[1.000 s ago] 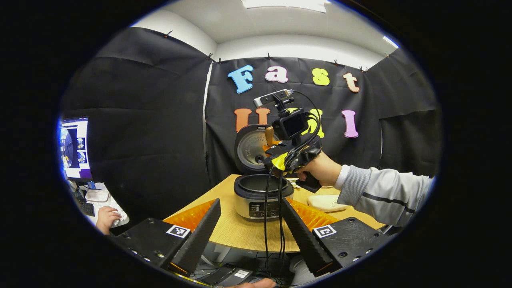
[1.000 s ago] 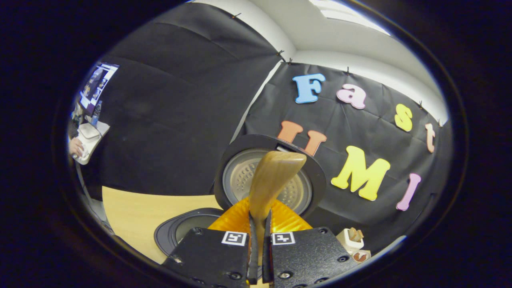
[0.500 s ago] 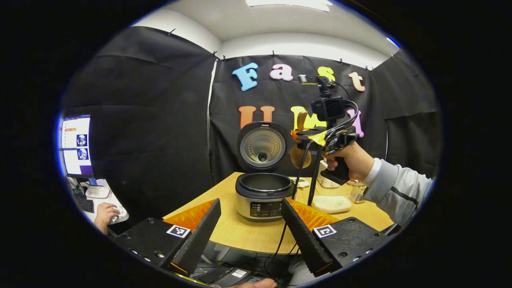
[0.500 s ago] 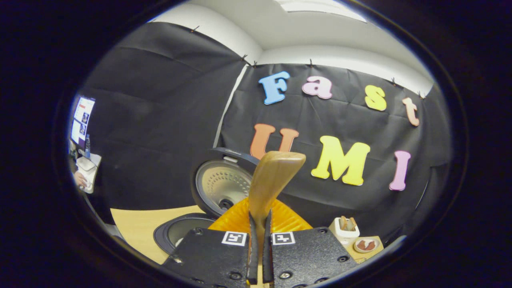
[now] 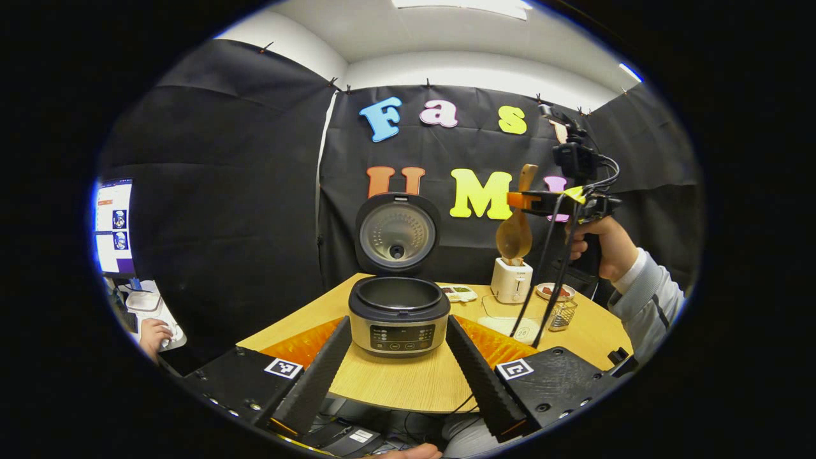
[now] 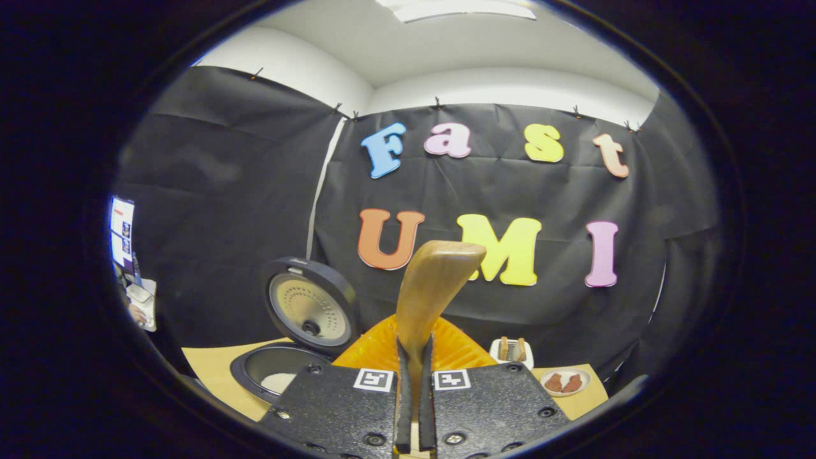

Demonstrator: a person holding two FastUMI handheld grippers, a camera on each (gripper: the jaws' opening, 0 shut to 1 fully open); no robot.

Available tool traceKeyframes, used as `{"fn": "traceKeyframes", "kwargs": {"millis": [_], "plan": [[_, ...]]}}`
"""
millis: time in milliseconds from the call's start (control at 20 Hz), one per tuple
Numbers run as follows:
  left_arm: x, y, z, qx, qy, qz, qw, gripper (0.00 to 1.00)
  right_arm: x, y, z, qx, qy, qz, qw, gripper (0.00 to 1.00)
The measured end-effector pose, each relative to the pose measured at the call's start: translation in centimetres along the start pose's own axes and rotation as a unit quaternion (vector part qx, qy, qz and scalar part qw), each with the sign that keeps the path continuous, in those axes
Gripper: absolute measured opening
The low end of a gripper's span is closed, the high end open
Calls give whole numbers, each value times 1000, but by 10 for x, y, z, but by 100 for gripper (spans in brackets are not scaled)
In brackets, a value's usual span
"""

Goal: Close the left gripper, press the button to open the rice cooker; take a wooden spoon from the chopstick holder with the right hand, scoop a spoonful of rice and pour it into the rice cooker, then put the wooden spoon back into the chopstick holder.

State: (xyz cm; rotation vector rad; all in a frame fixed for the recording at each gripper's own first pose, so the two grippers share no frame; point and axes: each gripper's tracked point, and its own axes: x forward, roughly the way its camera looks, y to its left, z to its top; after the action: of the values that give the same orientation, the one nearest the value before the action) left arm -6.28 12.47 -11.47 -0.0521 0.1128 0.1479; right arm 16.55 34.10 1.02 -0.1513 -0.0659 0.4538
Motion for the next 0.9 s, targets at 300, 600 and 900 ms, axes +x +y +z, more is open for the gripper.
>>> {"fn": "traceKeyframes", "kwargs": {"millis": [300,600,900], "plan": [[12,-30,12,-6,-13,-16,1000,95,-30,-98,2,37,-1,-50,998,10],[28,-61,19,7,-23,-32,999,95,-37,-184,-22,58,3,-110,992,10],[44,-84,19,16,-25,-37,999,95,-26,-227,-86,87,36,-129,987,10]]}}
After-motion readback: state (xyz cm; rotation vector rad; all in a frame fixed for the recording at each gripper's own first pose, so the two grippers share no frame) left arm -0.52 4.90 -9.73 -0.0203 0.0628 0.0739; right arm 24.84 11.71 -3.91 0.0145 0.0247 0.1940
